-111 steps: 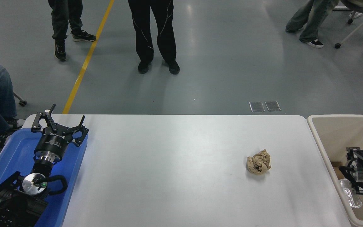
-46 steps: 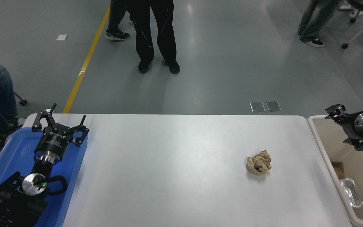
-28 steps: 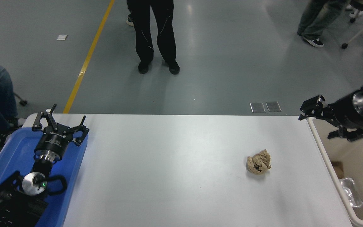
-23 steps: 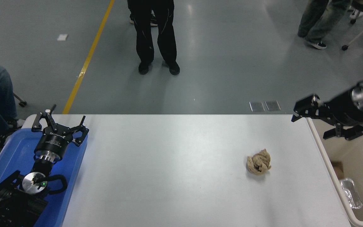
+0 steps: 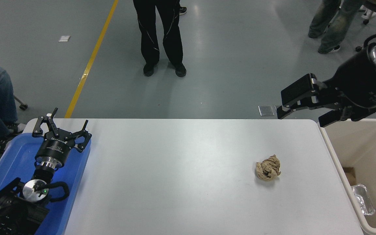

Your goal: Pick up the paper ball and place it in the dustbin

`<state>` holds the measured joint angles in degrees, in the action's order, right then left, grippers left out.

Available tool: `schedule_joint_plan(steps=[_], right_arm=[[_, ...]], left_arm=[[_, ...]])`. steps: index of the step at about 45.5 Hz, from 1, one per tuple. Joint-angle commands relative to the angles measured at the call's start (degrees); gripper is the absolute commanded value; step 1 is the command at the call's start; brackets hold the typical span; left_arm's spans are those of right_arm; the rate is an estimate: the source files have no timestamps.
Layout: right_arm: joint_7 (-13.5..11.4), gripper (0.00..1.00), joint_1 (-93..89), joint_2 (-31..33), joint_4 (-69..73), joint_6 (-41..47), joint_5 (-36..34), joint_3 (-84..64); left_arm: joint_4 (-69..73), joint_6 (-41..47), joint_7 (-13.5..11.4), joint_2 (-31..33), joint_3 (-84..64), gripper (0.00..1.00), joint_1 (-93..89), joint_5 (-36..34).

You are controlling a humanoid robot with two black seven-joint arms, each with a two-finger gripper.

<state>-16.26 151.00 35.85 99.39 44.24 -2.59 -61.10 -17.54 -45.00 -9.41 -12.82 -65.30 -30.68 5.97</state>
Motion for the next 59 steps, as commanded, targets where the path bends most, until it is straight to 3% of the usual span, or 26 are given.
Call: schedule_joint_plan(steps=[1,8,21,43,52,59], right_arm=[[-0.09,1.00,-5.88,-1.13,-0.33,0.76,0.39,0.81],[0.00,1.00,-17.38,-1.04,-9.55,0.76,0.48,1.68],[0.09,1.00,-46.74,-1.92,-31.08,-10.40,0.83,15.74],[0.00,1.00,-73.38,-18.88,-57.37,-11.72,1.27,27.26],[-0.09,1.00,-77.43,-23.89,-61.42,-11.63,7.95,26.65],[-0.09,1.00,-80.24,-25.92,-63.53,-11.63,9.27,26.56]], left_arm=[[-0.03,0.00,0.00,-0.01,0.00,0.99,0.01,0.00],[0.05,0.00,0.00,0.08,0.00,0.99,0.01,0.00],[-0.03,0.00,0.00,-0.01,0.00,0.99,-0.08,0.00],[-0.03,0.00,0.09,0.08,0.17,0.99,-0.17,0.00],[-0.03,0.00,0.09,-0.01,0.17,0.99,-0.08,0.00],[-0.03,0.00,0.18,-0.01,0.17,0.99,-0.17,-0.08]])
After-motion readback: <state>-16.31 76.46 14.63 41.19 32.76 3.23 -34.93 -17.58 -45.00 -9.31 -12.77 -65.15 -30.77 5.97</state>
